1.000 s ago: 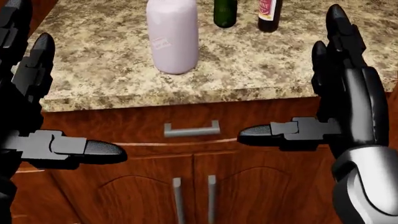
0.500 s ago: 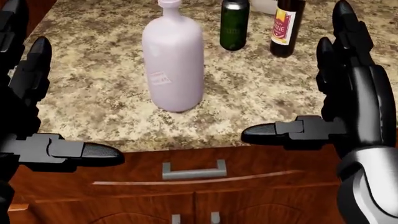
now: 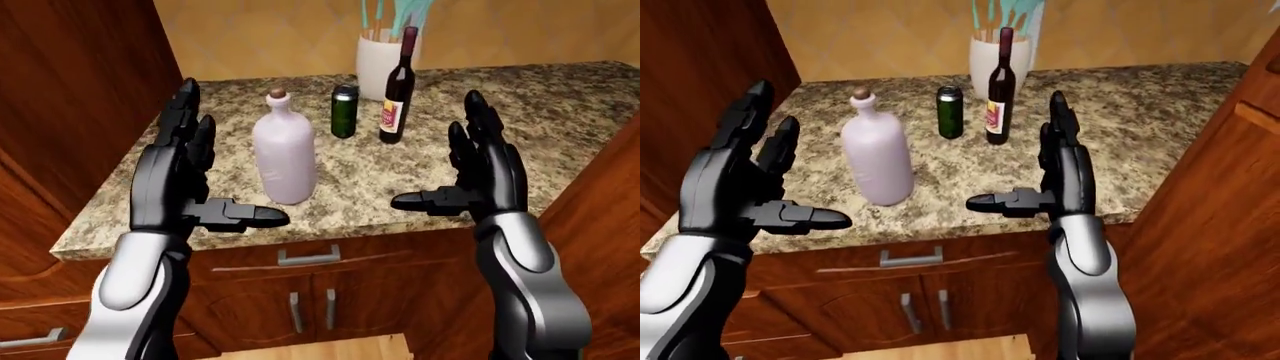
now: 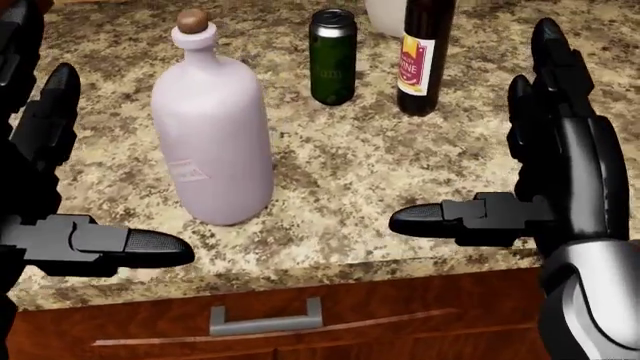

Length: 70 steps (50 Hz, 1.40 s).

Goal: Move the drinks to the dining counter.

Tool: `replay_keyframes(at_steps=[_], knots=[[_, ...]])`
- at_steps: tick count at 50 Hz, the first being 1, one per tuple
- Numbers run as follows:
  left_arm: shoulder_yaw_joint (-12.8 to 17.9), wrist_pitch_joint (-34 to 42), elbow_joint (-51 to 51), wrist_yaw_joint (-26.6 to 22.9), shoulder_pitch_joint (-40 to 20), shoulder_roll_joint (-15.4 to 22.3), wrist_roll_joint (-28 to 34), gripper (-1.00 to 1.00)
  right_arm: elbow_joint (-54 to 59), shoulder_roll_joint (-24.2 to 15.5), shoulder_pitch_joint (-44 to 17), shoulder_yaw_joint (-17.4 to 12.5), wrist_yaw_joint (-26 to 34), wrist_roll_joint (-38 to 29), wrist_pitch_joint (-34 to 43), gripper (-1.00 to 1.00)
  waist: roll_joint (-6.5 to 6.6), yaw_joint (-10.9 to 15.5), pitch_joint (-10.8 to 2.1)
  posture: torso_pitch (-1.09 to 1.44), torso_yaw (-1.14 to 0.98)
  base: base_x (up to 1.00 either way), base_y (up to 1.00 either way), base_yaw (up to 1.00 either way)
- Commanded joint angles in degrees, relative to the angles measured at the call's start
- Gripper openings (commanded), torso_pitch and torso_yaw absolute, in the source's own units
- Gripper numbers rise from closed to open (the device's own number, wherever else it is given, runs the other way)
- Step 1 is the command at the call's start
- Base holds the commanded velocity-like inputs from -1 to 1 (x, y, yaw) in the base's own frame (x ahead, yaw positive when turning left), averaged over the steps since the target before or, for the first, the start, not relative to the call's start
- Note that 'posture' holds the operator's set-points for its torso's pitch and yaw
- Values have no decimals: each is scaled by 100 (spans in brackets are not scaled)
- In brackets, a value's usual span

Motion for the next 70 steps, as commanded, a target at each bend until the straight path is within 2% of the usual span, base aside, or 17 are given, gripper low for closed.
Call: replay_keyframes(at_steps=[1, 7, 9, 10, 11, 12, 15, 16, 19, 21, 22, 25, 31, 37, 44, 60, 70], knots=[[70, -200, -183, 44, -104, 52, 21, 100, -264, -10, -157, 45, 21, 35, -183, 100, -20, 23, -66, 0, 0, 9, 0, 0], [38, -242, -178, 61, -72, 52, 17, 100, -236, -20, -146, 9, 28, 49, -209, 100, 308, -24, -79, 0, 0, 11, 0, 0], [22, -228, -199, 65, -68, 51, 21, 100, -187, -19, -118, 8, 34, 48, -278, 100, 562, -60, -75, 0, 0, 19, 0, 0], [21, -257, -178, 58, -58, 50, 28, 100, -190, -14, -113, 6, 29, 52, -280, 100, 759, -62, -153, 0, 0, 20, 0, 0], [22, -294, -149, 50, -49, 47, 32, 100, -193, -13, -111, 9, 28, 54, -290, 100, 457, 11, -63, 0, 0, 20, 0, 0], [21, -267, -169, 54, -57, 44, 29, 100, -163, -12, -118, -3, 17, 58, -302, 100, 588, -25, -33, 0, 0, 19, 0, 0], [27, -220, -197, 59, -80, 47, 22, 100, -188, -23, -145, -41, -22, 87, -280, 100, 490, 0, -16, 0, 0, 9, 0, 0], [31, -216, -200, 59, -85, 47, 19, 100, -206, -25, -148, -49, -31, 100, -263, 100, 447, -21, -68, 0, 0, 0, 0, 0], [60, -214, -213, 53, -86, 58, -1, 100, -210, -48, -144, -84, -55, 138, -300, 100, 228, 39, 17, 0, 0, 0, 0, 0], [64, -188, -238, 59, -90, 62, -11, 100, -189, -66, -146, -106, -72, 156, -298, 100, -74, 88, -39, 0, 0, 0, 0, 0], [67, -149, -264, 68, -107, 67, -19, 100, -202, -75, -157, -119, -83, 169, -276, 100, 90, 94, 9, 0, 0, 0, 0, 0], [75, -90, -318, 75, -129, 80, -43, 100, -94, -214, -405, -246, -127, 206, -142, 100, 97, 82, -113, 0, 0, 0, 0, 0], [77, 50, -589, 66, -20, 58, -91, 100, 139, -394, -681, -359, -295, 273, -84, 100, 158, 56, -145, 0, 0, 0, 0, 0], [81, 99, -855, 14, 198, -6, -127, 100, 301, -501, -897, -395, -434, 323, -7, 100, 155, 35, -157, 0, 0, 0, 0, 0], [77, 70, -961, -49, 342, -64, -92, 100, 1137, -704, -1613, -334, -600, 305, -70, 100, 151, 30, -124, 0, 0, 0, 0, 0], [76, 103, -978, -52, 298, -65, -89, 100, 3599, -721, -2690, -3, -661, -180, -1180, 100, 155, 51, -118, 0, 0, 0, 0, 0], [146, 281, -1024, -21, 134, -23, -170, 100, 4974, -705, -3084, 19, -639, -318, -1883, 100, 162, 55, -129, 0, 0, 0, 0, 0]])
